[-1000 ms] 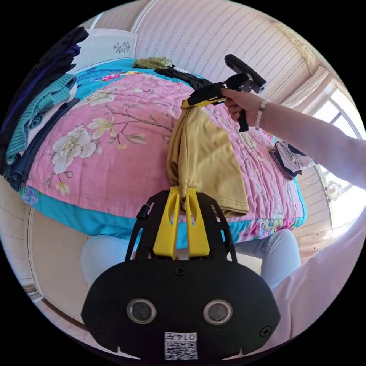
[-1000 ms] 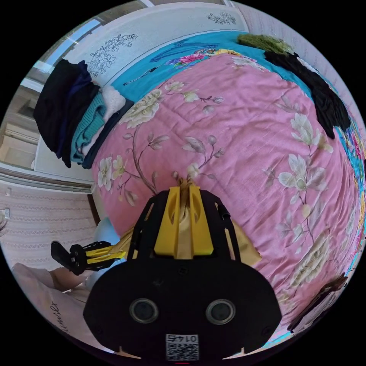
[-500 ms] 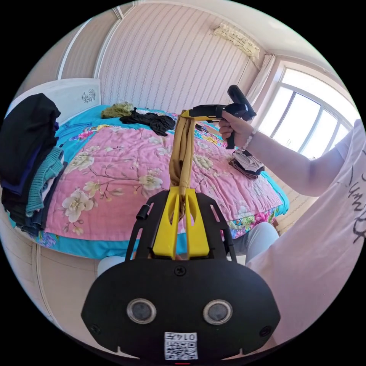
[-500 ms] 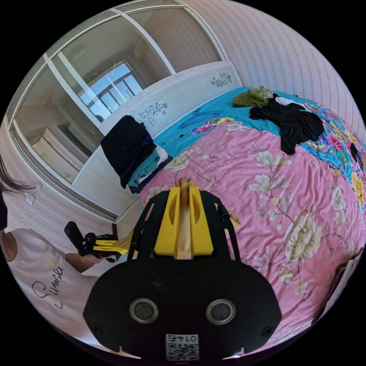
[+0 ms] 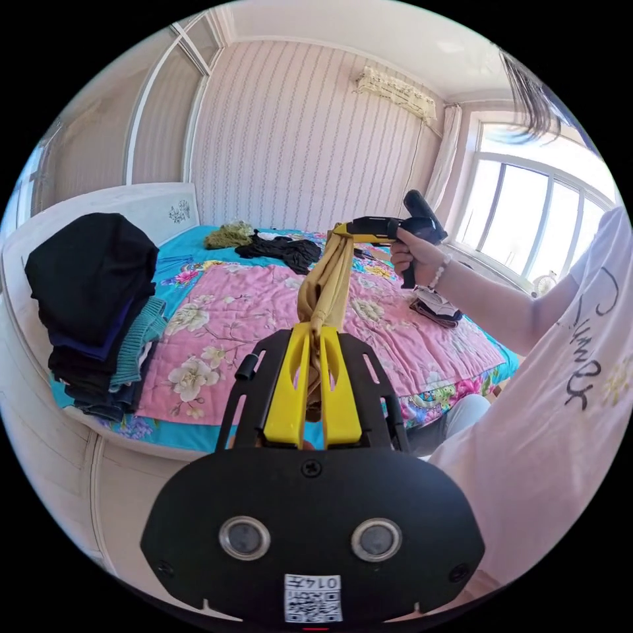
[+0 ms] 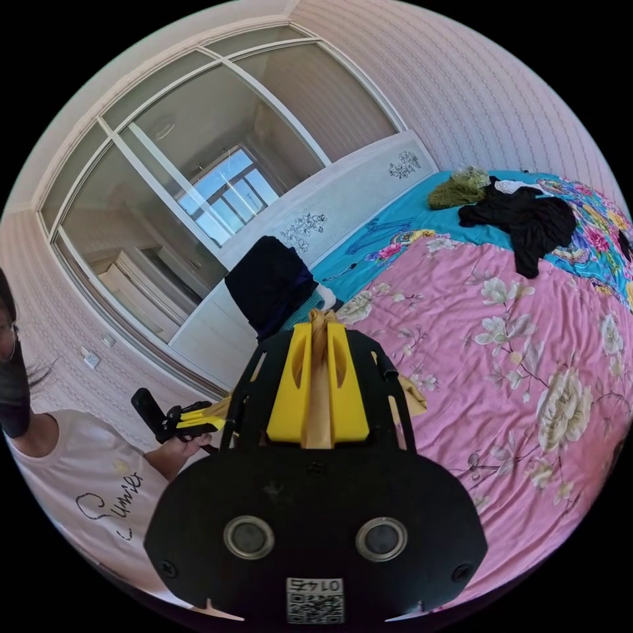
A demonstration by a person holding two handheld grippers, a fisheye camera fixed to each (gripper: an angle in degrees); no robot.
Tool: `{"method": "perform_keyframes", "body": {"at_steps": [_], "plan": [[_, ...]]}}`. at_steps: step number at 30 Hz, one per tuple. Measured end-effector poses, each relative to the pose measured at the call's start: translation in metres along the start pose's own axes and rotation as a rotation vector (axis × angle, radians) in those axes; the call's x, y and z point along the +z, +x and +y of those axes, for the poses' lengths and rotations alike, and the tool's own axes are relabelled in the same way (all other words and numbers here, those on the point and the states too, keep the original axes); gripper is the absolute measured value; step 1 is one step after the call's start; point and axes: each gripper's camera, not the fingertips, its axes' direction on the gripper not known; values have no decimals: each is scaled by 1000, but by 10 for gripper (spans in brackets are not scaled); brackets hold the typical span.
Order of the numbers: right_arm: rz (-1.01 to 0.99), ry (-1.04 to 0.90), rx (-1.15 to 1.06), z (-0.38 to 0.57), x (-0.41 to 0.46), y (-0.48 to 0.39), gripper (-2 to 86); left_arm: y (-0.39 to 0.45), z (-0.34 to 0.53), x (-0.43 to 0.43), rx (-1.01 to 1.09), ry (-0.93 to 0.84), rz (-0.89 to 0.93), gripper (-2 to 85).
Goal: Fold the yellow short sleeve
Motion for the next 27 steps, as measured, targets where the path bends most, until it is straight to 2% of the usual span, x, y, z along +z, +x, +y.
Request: {"method": "perform_keyframes", "body": {"at_steps": [11, 16, 21, 27], "plan": [[-50, -29, -121, -60, 29, -79, 25, -33, 6, -27, -42, 87, -107, -7], [-49, -71, -266, -120, 59, -138, 26, -71, 6, -34, -78, 159, -125, -7], [22, -78, -300, -155, 85, -151, 27, -86, 3, 7, -31, 138, -90, -7], [145, -64, -194, -201, 99, -101, 28, -107, -16, 127, -99, 154, 78, -7]]}}
